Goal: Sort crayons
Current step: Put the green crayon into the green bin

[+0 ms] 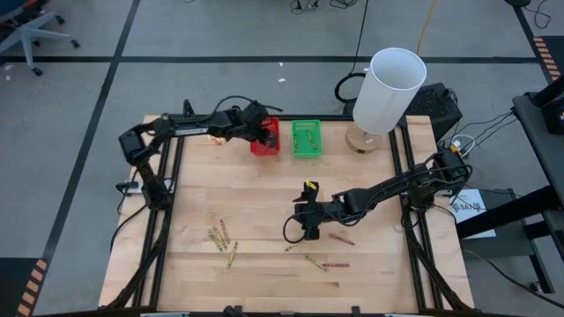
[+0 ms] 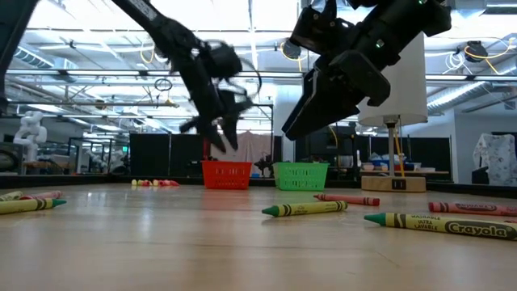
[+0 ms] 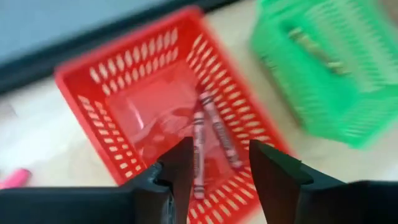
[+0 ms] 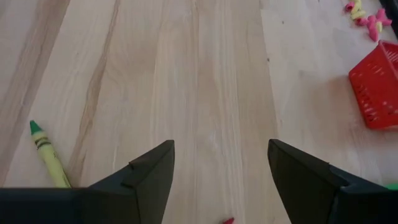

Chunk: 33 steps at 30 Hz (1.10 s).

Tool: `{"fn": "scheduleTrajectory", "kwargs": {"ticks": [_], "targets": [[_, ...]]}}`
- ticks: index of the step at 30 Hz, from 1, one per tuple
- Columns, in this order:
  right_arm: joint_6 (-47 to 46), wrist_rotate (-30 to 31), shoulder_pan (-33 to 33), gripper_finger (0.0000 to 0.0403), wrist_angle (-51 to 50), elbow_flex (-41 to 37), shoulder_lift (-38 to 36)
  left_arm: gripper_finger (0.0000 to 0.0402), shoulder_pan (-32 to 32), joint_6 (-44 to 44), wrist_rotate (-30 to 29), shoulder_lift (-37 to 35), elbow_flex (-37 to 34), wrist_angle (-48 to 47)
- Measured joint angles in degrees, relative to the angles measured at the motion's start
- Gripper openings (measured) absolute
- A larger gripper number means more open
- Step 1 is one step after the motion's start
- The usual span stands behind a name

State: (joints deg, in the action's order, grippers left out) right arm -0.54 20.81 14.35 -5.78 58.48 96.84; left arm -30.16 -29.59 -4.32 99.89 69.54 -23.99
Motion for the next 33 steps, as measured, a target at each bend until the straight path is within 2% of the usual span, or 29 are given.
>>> {"fn": "scheduleTrajectory", "kwargs": {"ticks": [4,6,9,14,17,20,26,33], "targets": [[-1.0,-0.3,0.3,0.0242,-2.5,0.0,-0.2,0.0154,3.6,6.2,0.7,-6.6,0.2,-1.1],[-1.4,-2.3,0.7,0.0242,-3.6,0.0,-0.5,0.0154,7.0,9.3,0.7,-9.9,0.2,-2.4],[-1.7,-7.9,1.3,0.0242,-4.1,0.0,-0.5,0.0154,13.5,12.1,-1.0,-14.2,0.3,-5.3],[-3.1,-17.6,1.7,0.0242,-4.1,0.0,-0.4,0.0155,26.9,11.4,-8.7,-17.9,0.3,-10.4],[-3.3,-18.0,2.5,0.0242,-3.9,0.0,-0.3,0.0155,35.3,9.4,-15.7,-18.1,0.2,-13.4],[-3.3,-18.1,3.7,0.0242,-3.9,0.0,-0.3,0.0155,42.7,8.9,-19.1,-18.1,-1.7,-12.5],[-3.3,-17.9,6.1,0.0242,-2.5,0.0,-0.3,0.0155,52.2,1.5,-20.1,-18.0,-6.2,-12.8],[-7.1,-17.9,7.0,0.0242,-1.9,0.0,-0.3,0.0155,58.2,-4.5,-20.1,-18.0,-9.8,-12.6]]}}
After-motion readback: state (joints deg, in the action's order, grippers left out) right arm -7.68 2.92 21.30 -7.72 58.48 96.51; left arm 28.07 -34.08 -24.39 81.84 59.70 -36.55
